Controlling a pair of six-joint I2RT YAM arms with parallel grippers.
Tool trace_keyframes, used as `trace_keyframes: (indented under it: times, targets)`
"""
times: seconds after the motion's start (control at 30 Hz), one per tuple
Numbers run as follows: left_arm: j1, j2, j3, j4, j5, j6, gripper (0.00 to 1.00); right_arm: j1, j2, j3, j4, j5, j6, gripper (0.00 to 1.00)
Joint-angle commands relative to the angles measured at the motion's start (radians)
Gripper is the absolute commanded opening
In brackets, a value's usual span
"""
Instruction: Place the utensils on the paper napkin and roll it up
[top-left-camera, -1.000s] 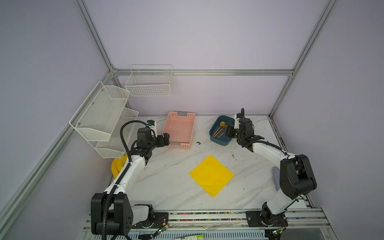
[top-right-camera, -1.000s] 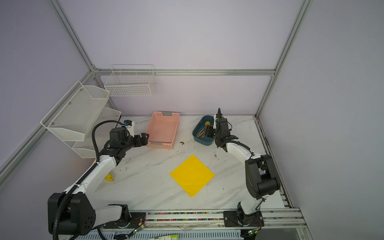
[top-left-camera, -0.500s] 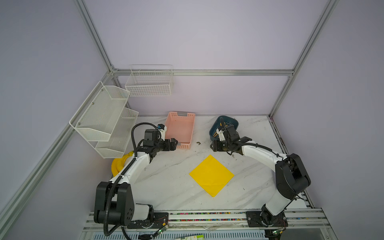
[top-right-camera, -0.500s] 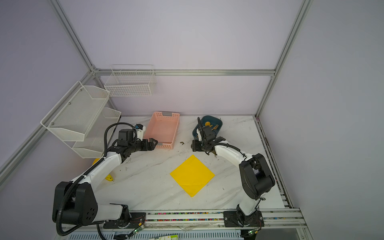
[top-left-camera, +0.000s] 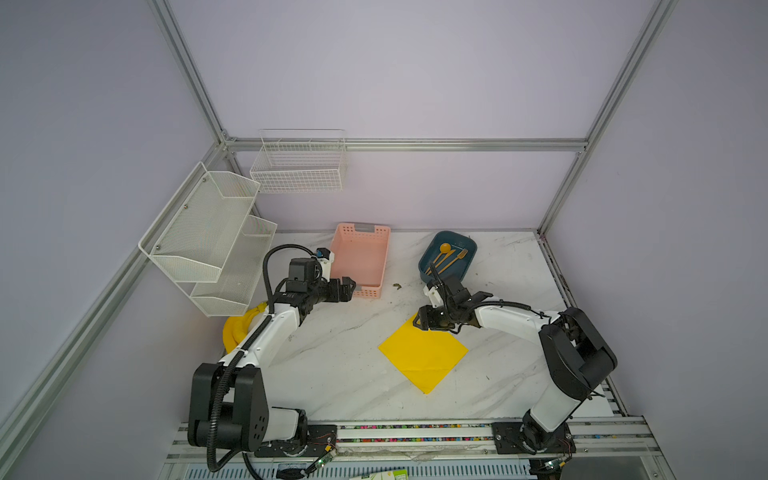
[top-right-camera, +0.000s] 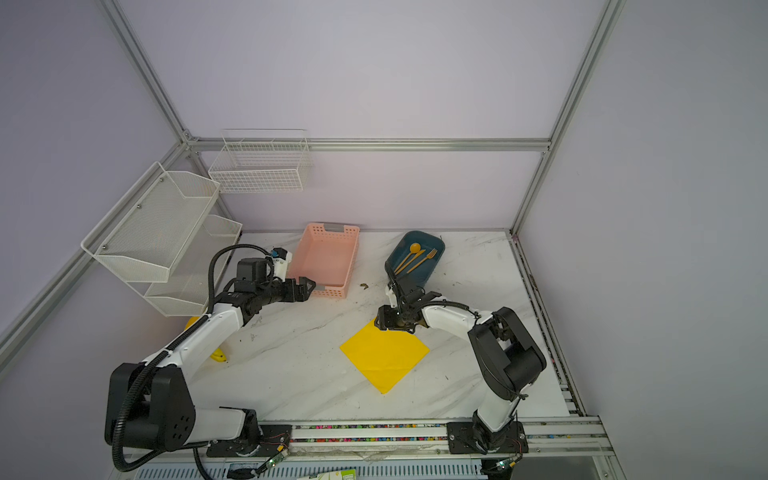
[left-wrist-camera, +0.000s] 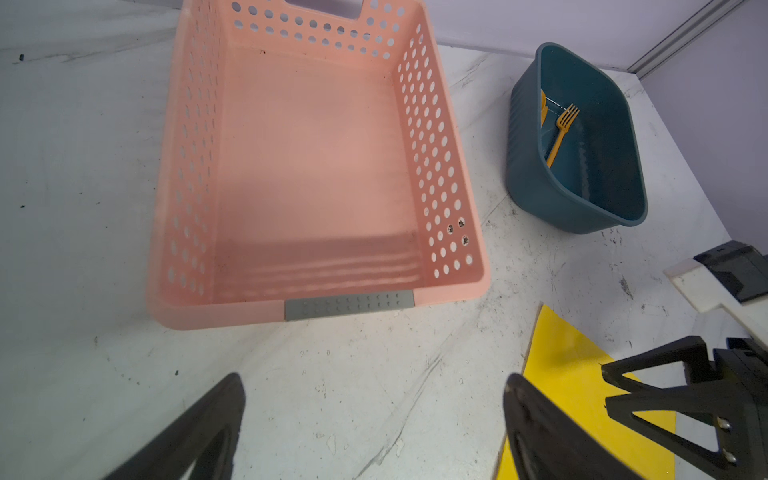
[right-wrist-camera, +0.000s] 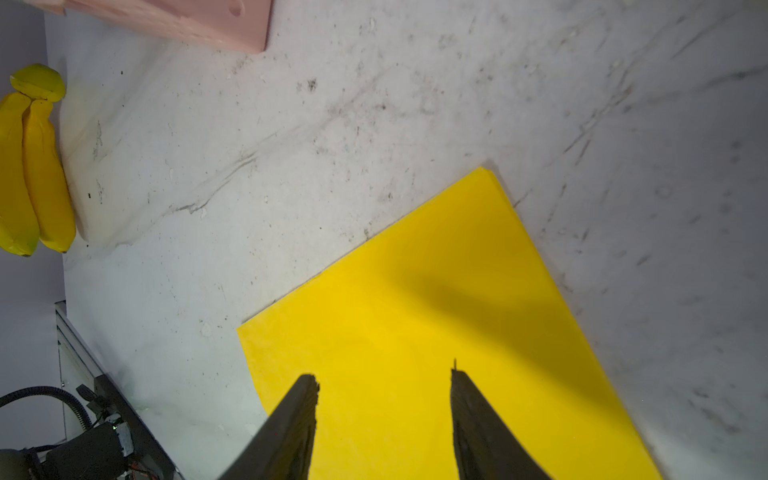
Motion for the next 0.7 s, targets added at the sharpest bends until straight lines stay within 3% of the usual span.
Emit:
trace_keyframes:
  times: [0.0, 0.67]
  targets:
    - [-0.002, -0.012, 0.074, 0.021, 0.015, 0.02, 0.96, 0.01, 0.016, -0.004, 0.032, -0.013, 0.014, 0.54]
    - [-0.004, -0.041, 0.052, 0.022, -0.007, 0.038, 0.96, 0.01, 0.089, 0.002, -0.024, 0.107, -0.005, 0.51]
